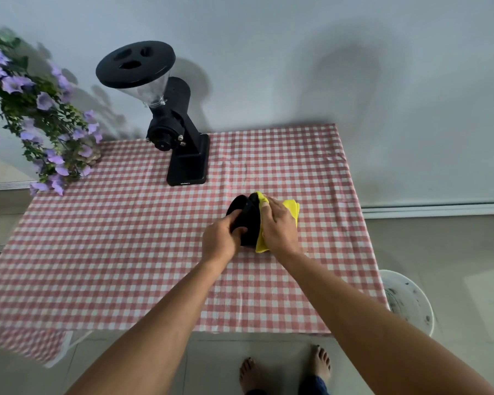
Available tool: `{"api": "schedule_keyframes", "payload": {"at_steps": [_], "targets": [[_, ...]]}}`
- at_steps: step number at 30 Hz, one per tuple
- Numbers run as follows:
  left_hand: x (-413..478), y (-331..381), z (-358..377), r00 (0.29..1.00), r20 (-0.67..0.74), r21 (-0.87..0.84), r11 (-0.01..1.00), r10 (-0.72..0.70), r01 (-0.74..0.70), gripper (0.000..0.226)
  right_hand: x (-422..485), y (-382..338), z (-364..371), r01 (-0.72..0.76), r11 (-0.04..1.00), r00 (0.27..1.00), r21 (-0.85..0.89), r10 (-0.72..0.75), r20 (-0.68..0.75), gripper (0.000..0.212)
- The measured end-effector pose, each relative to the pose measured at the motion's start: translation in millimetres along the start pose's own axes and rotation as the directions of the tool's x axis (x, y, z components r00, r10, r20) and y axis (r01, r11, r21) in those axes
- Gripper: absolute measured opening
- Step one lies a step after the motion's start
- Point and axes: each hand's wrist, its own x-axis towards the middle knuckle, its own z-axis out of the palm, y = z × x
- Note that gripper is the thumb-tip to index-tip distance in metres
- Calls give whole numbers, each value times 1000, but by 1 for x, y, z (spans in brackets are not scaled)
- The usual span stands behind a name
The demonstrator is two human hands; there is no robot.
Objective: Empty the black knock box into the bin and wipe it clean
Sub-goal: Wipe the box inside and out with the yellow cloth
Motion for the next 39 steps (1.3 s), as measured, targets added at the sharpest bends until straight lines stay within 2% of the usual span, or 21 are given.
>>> {"api": "schedule_keyframes", "payload": {"at_steps": [2,6,8,11,12,14,16,18,21,24,28,30,32,34,36,39], "targets": [[-1,-2,0,1000,2,-6,1000,-19,19,46,2,9,-1,11,999,1000,-45,-10,9,49],[-5,2,-3,1000,3,-34,999,-29,29,46,19,16,-18,-240,971,968,-17,241,70,41],[-4,5,-2,999,1,-46,998,-33,33,46,25,16,-26,-281,956,954,-82,287,82,40],[0,11,-2,996,-6,-79,993,-85,84,47,24,18,-34,-320,946,947,-57,318,-50,40],[3,13,-3,995,-3,-83,991,-102,102,47,21,18,-34,-289,957,952,-4,287,-106,39],[8,20,-4,994,12,-42,994,-105,105,46,13,17,-31,-88,995,977,36,93,-190,37],[13,27,-5,997,16,37,996,-81,80,45,8,17,-23,134,989,979,-57,-141,-146,35],[17,32,-6,997,16,77,994,-79,77,44,8,21,-17,253,952,963,-170,-265,-51,34],[19,33,-5,996,34,69,995,-80,78,45,6,31,-19,329,910,940,-254,-341,-5,34],[17,31,-6,997,24,43,996,-78,77,44,-4,41,-22,358,901,930,-247,-369,2,34],[16,25,-5,995,21,-21,995,-95,95,44,-20,55,-25,465,848,878,-256,-479,9,33],[15,23,-6,995,42,-36,995,-89,91,45,-24,56,-25,420,887,903,-190,-429,-6,34],[14,21,-7,995,67,-48,995,-79,83,46,-22,43,-27,197,977,977,-77,-202,-66,34],[11,19,-8,994,86,-52,996,-64,69,47,-12,31,-29,-49,999,996,11,49,-75,32],[7,15,-9,995,88,-40,998,-37,41,47,-3,20,-29,-117,993,992,34,118,-54,32],[0,8,-9,997,71,-82,996,-40,46,46,-7,9,-17,-107,992,994,69,109,-31,32]]}}
